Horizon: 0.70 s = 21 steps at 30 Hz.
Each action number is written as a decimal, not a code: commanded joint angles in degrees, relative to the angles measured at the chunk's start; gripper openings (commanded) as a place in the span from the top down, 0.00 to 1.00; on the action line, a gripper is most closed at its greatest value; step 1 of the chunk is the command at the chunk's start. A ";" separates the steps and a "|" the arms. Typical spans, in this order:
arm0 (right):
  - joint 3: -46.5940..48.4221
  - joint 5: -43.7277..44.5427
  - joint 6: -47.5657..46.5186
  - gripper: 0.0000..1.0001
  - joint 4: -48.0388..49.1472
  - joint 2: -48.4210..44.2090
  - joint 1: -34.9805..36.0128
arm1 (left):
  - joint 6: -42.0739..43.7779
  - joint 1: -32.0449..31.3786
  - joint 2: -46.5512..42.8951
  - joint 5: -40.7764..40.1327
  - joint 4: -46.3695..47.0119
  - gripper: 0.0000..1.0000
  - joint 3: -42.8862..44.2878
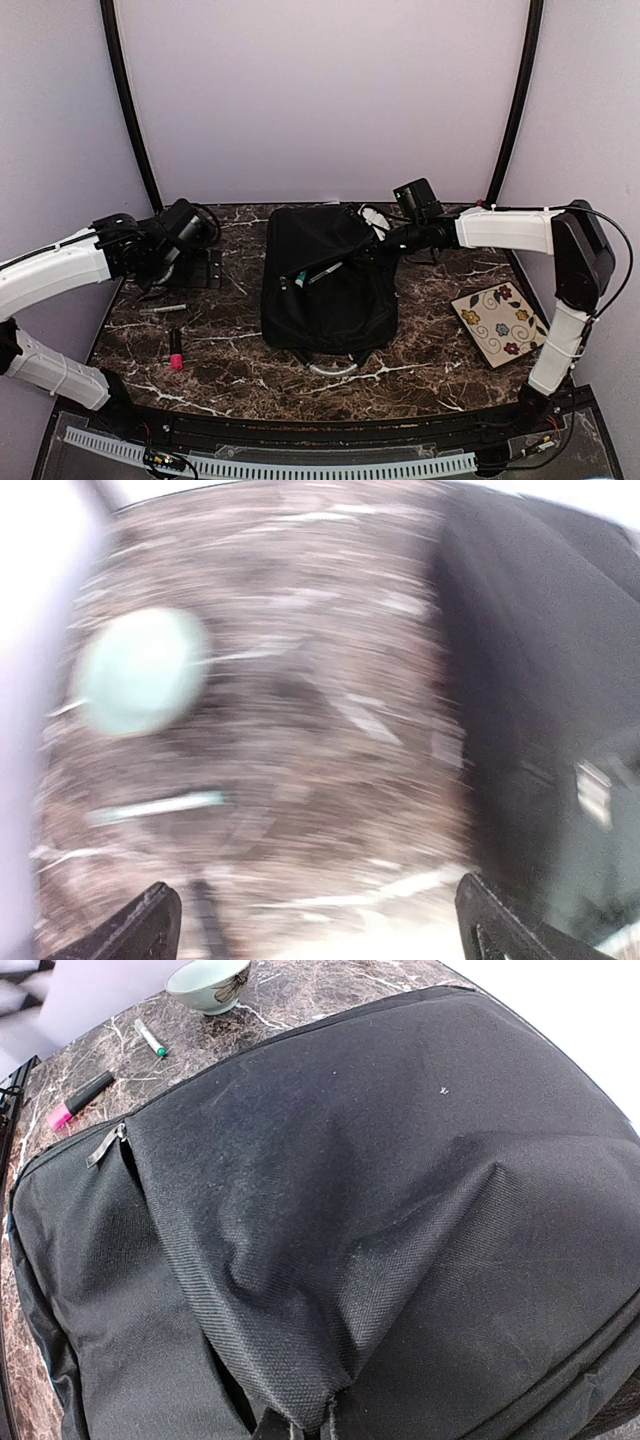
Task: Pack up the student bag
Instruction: Grab the pen at the corner of the board.
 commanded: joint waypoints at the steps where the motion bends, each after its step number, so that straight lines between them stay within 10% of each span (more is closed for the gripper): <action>1: 1.21 -5.05 0.77 0.97 1.56 0.07 0.34 | 1.09 7.72 -6.54 -2.84 -11.44 0.01 -1.98; 10: 1.36 -5.22 1.29 0.97 1.49 -0.15 0.28 | 4.42 21.90 -9.07 3.56 -14.78 0.01 -3.05; 16: 1.16 -5.33 1.30 0.97 1.64 -0.67 0.29 | 11.39 34.26 -6.46 23.47 -13.35 0.01 -4.77; 21: 1.16 -5.64 1.38 0.97 1.57 -0.87 0.31 | 11.62 38.99 -3.64 31.55 -13.11 0.18 -8.06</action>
